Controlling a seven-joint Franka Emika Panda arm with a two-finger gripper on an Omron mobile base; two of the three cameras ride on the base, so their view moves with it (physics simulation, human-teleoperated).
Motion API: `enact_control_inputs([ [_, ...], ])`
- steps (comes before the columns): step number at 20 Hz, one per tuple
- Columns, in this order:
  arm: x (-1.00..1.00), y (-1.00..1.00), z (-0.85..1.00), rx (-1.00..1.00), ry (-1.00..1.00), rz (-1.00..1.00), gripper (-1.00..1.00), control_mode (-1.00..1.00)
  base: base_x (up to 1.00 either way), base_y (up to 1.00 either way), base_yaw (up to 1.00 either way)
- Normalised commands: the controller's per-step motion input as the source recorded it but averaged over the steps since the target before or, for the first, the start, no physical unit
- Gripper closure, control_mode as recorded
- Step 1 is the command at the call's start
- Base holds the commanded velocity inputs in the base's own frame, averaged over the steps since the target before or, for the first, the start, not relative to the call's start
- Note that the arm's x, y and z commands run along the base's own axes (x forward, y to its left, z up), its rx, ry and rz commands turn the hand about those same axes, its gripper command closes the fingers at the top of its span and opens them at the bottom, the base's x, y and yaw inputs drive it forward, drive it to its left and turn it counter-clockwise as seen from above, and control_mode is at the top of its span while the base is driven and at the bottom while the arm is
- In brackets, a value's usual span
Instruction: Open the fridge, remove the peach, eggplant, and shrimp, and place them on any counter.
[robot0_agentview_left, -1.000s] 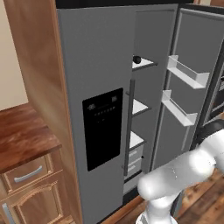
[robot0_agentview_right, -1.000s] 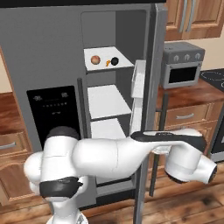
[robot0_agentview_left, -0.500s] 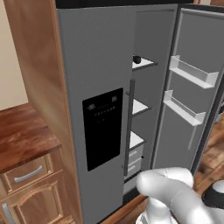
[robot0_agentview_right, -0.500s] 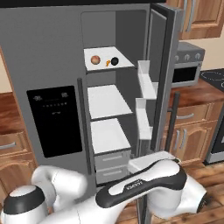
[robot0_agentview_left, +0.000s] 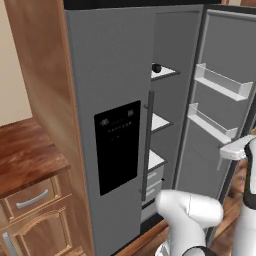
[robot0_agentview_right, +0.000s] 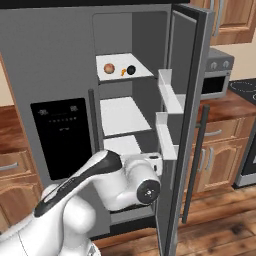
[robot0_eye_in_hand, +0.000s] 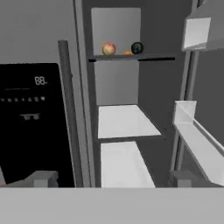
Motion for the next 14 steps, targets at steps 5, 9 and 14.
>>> enact_control_inputs([
  [5, 1.00, 0.01, 0.13, -0.10, 0.44, -0.38, -1.00, -1.00, 0.00, 0.00, 0.00],
  [9, 1.00, -0.16, 0.02, -0.03, 0.48, -0.35, -1.00, -1.00, 0.00, 0.00, 0.00],
  [14, 1.00, -0.48, 0.02, -0.01, 0.46, -0.35, -1.00, -1.00, 0.00, 0.00, 0.00],
])
